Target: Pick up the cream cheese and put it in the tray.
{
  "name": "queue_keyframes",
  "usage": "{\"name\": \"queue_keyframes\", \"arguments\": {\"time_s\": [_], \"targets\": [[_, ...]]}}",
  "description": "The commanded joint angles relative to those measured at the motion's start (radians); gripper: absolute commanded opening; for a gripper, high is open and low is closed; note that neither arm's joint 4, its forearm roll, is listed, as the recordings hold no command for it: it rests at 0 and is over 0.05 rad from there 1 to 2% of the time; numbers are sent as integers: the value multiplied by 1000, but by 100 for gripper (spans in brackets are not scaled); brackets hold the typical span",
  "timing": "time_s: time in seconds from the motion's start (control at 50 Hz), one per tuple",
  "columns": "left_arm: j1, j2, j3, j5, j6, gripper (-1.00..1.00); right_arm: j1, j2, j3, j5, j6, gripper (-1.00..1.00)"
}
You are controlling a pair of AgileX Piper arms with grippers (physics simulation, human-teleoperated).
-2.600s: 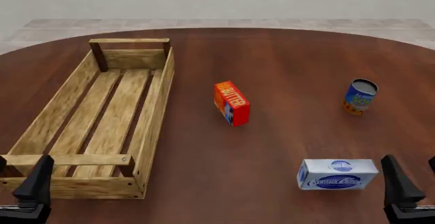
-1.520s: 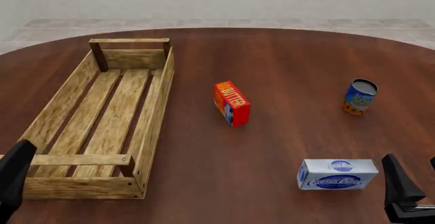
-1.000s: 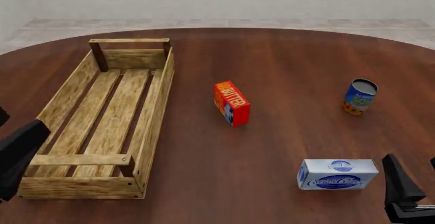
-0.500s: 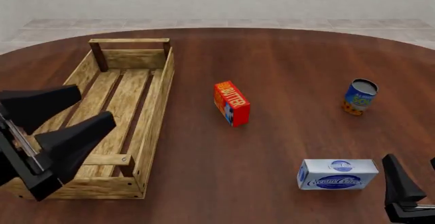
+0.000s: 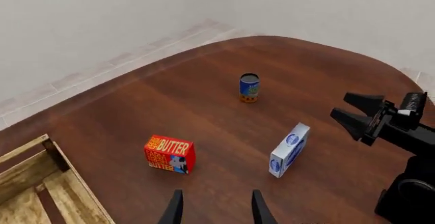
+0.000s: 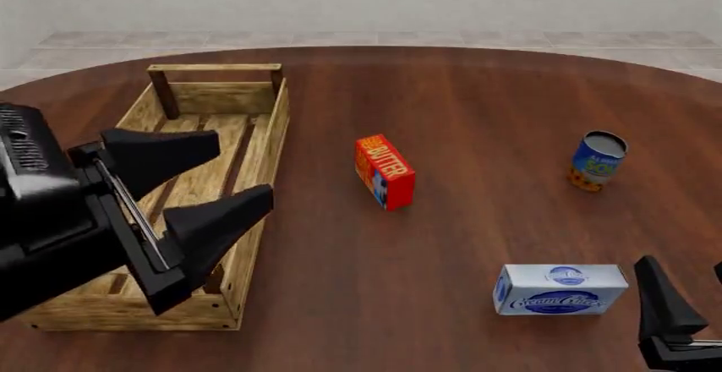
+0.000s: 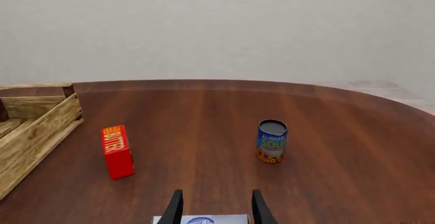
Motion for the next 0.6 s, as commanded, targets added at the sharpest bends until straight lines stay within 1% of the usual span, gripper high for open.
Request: {"name": "queue_keyframes", "arguments": {"time_s": [0.02,0.12,0.22,0.3,0.34,0.4,0.44,0.52,0.6], "targets": [[-43,82,-15,-45,22,100,-1,2,0,0,2,100],[-41,151,-22,-81,17,100,-1,4,0,0,6,100],[-72,205,-74,-66,3,100,-2,5,0,0,8,100],[-96,236,-97,-64,3,100,-1,6,0,-1,8,100],[-123,260,-106,-71,31,100,-1,6,0,-1,8,100],[-119,289,-121,-74,65,100,-1,5,0,0,8,100],[-123,296,-131,-69,58,100,-1,5,0,0,9,100],[-140,332,-167,-54,71,100,-1,7,1,-1,9,100],[-151,355,-206,-34,59,100,0,8,1,-2,9,100]]}}
